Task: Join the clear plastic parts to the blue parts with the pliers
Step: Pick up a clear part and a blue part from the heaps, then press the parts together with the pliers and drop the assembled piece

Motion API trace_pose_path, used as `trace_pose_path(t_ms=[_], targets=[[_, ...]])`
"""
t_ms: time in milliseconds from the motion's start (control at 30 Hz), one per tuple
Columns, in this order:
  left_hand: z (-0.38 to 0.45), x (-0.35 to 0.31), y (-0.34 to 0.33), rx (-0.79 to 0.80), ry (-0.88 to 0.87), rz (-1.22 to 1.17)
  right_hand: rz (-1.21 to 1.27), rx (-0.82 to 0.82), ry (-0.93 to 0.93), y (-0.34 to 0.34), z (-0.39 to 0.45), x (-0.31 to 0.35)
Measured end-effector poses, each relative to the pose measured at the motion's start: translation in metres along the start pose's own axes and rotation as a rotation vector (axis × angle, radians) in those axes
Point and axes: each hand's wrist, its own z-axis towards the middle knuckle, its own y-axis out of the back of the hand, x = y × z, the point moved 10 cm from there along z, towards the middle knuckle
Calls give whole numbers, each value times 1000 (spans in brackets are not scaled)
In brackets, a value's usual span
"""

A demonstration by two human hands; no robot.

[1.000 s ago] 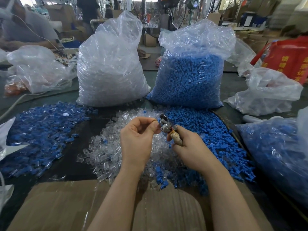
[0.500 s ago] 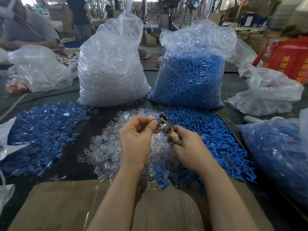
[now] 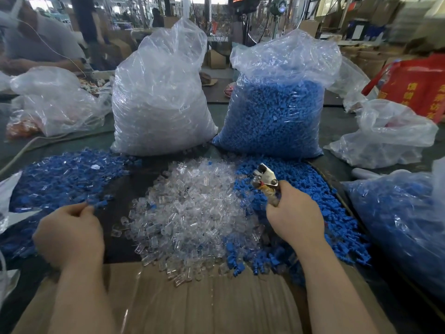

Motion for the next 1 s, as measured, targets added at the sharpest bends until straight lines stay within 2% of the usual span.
trace_pose_path(t_ms=[100,200,333,400,500,600,733,1000], targets=[[-1,4,-1,12,23,77,-78,-50,-72,3,-1,-11],[-4,-4,-4,39,-29,147,-137,-59,-141,3,-1,-21],[-20,-48,-16,74,-303,354,-199,-55,-187,3,-3,-24],[-36,-64,-40,232,-362,450,-252,-30,-196,1,-5,-24],[-63,-66,-76,505,-352,596,-273,20,-215,-4,-6,-27],[-80,-73,-90,632,-368,454,-282,36,-213,-6,-6,-28],[-94,-92,-88,655,-385,203,-288,35,-172,-8,-5,-23],[-125,-116,-101,760,-563,153,-278,73,-153,-15,-3,-21]])
